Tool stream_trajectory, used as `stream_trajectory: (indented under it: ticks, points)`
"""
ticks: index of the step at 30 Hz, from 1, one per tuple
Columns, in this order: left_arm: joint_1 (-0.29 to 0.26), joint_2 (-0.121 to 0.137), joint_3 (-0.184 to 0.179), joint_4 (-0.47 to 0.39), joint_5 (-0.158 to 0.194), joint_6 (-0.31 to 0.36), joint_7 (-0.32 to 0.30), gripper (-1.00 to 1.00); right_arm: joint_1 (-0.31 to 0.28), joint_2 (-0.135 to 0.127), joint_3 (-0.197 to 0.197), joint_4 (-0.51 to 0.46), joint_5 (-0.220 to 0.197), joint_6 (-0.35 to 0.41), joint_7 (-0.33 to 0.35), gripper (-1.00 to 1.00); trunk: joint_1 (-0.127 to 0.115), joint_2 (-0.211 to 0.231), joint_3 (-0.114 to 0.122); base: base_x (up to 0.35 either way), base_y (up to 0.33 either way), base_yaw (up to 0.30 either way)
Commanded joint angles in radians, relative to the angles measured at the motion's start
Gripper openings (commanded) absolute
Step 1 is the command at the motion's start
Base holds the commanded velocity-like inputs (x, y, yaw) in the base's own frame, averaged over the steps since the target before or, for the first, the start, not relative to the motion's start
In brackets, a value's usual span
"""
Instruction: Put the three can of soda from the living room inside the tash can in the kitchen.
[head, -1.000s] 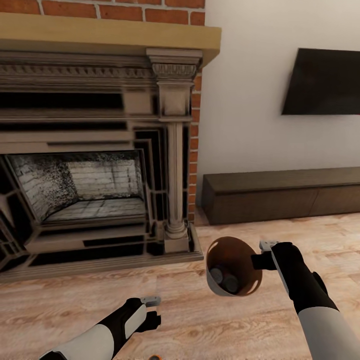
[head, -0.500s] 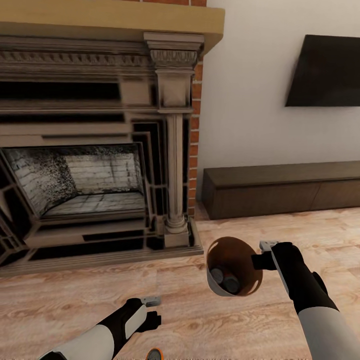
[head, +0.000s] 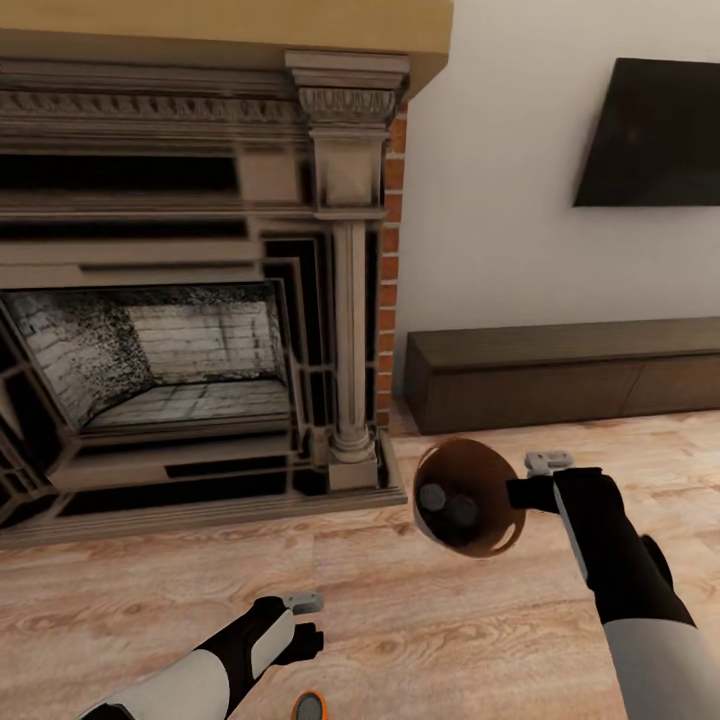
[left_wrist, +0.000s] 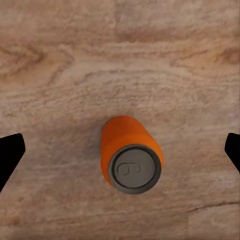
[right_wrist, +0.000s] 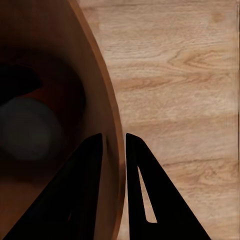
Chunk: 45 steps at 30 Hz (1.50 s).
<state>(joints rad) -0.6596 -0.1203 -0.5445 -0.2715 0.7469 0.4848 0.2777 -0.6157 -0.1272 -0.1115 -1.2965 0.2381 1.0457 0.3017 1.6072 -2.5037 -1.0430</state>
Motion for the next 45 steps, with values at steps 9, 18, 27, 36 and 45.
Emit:
stream_trajectory:
  ticks: [9, 18, 27, 36, 45]
  points:
    - [0.016, 0.001, 0.000, 0.000, 0.000, 0.001, -0.002, 1.00, 0.005, 0.008, -0.012, -0.038, -0.012, 0.001, 0.005, -1.00, 0.002, -0.001, -0.019, 0.000, 0.000, 0.000]
    - [0.019, -0.002, -0.001, -0.001, -0.001, -0.002, -0.025, 1.00, 0.005, 0.009, -0.013, -0.041, -0.012, 0.001, 0.005, -1.00, 0.004, -0.002, -0.039, 0.000, 0.000, 0.000]
    - [0.020, -0.005, -0.007, -0.001, 0.000, -0.041, -0.029, 1.00, 0.005, 0.009, -0.012, -0.041, -0.011, 0.001, 0.005, -1.00, 0.005, -0.003, -0.042, 0.000, 0.000, 0.000]
    - [0.020, -0.004, -0.008, -0.002, -0.001, -0.044, -0.067, 1.00, 0.006, 0.009, -0.012, -0.041, -0.011, 0.001, 0.005, -1.00, 0.009, -0.005, -0.077, 0.000, 0.000, 0.000]
    - [0.020, -0.001, -0.008, -0.004, -0.003, -0.046, -0.073, 1.00, 0.007, 0.009, -0.011, -0.041, -0.011, 0.001, 0.005, -1.00, 0.009, -0.005, -0.077, 0.000, 0.000, 0.000]
